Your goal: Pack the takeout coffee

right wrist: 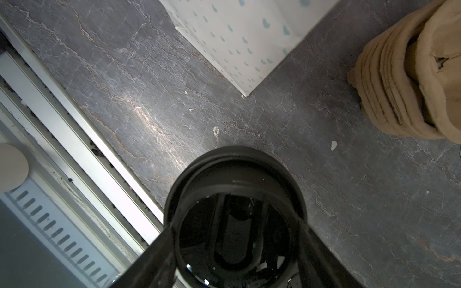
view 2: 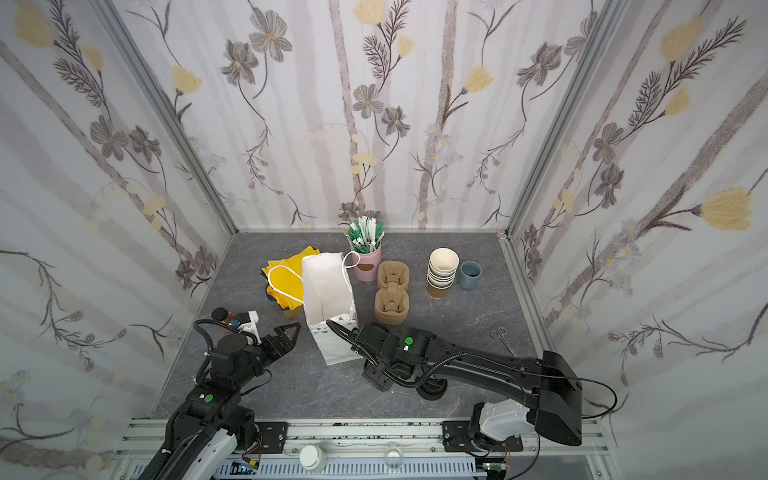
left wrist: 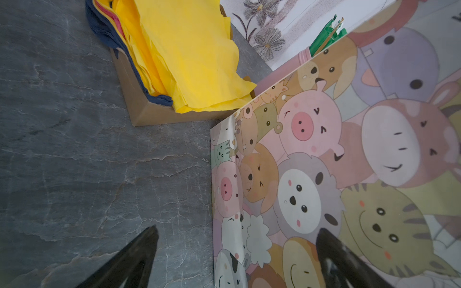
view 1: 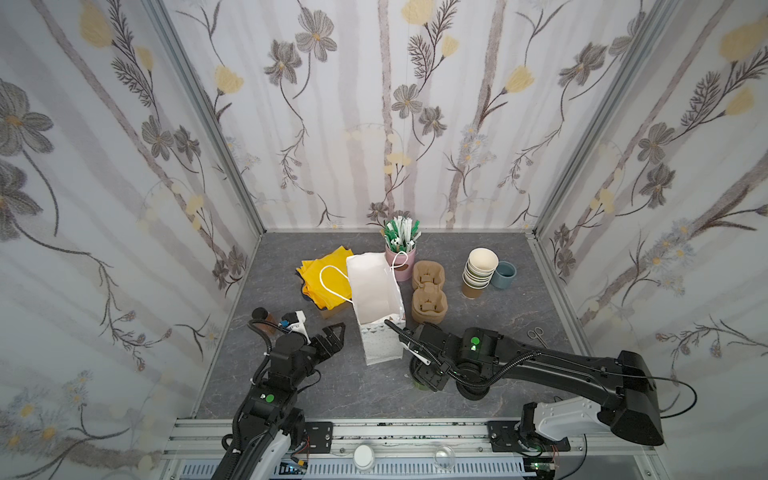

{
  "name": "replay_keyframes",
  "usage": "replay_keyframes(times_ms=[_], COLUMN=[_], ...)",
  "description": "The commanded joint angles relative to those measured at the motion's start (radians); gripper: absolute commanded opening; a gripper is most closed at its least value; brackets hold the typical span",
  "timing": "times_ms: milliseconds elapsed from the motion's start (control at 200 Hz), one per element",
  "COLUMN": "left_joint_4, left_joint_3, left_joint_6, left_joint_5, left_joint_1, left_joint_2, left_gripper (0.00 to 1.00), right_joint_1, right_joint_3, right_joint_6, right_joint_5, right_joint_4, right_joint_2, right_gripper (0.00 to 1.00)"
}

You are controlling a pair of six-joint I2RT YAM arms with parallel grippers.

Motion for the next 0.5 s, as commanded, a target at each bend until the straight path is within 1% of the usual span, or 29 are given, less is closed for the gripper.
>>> replay_keyframes(times_ms=[0, 250, 495], left_joint_4=[0.011, 0.006, -0.005], left_joint_3=[0.015, 0.022, 0.033], left_joint_6=[-0.001, -0.008, -0.014], left_joint_5=[0.025, 0.073, 0.143], left_joint_1=[0.001, 0.001, 0.001], left_joint_2=[-0.001, -0.001, -0.002], left_gripper=[1.0, 1.0, 1.0], right_joint_1=[0.003, 0.002, 0.002], right_joint_3=[-0.008, -0.021, -0.025], right_joint_6=[-0.011, -0.008, 0.008], right_joint_5=[-0.044, -0.08, -0.08], right_joint_4=[0.018, 0.024, 0.017], right_joint_2=[0.009, 0.014, 0.009], right_gripper=[0.68, 0.68, 0.67])
